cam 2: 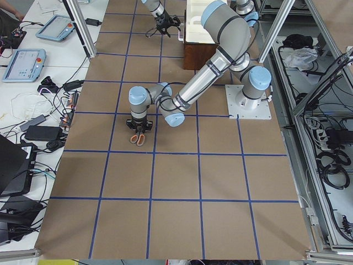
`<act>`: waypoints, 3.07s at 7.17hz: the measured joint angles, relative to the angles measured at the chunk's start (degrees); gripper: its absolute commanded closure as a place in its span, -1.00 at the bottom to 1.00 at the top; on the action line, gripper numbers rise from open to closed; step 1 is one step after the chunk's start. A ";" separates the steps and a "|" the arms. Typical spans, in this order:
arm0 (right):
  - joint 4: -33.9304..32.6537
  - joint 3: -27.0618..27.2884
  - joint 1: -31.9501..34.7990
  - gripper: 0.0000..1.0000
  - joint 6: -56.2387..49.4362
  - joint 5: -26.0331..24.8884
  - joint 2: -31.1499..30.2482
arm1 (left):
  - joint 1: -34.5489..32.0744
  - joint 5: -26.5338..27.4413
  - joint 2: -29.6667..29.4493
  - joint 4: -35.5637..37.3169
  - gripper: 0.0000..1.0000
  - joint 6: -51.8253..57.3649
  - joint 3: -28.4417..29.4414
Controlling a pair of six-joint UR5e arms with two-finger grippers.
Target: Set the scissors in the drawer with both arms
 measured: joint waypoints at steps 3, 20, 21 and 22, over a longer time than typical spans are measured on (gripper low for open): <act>-1.56 1.76 0.04 -0.42 -0.15 0.01 -0.11 | 0.02 0.04 0.73 -0.27 1.00 0.04 0.00; -8.56 -10.84 -2.08 -0.11 -2.36 -1.84 7.63 | -16.03 -1.71 15.74 -21.79 1.00 -29.75 3.41; -9.55 -11.54 -2.26 -0.11 -2.71 -1.85 8.20 | -16.29 -1.75 16.19 -23.70 1.00 -30.21 4.42; -10.43 -12.29 -2.35 -0.08 -2.83 -1.89 8.83 | -16.40 -1.77 16.65 -25.41 1.00 -30.66 5.33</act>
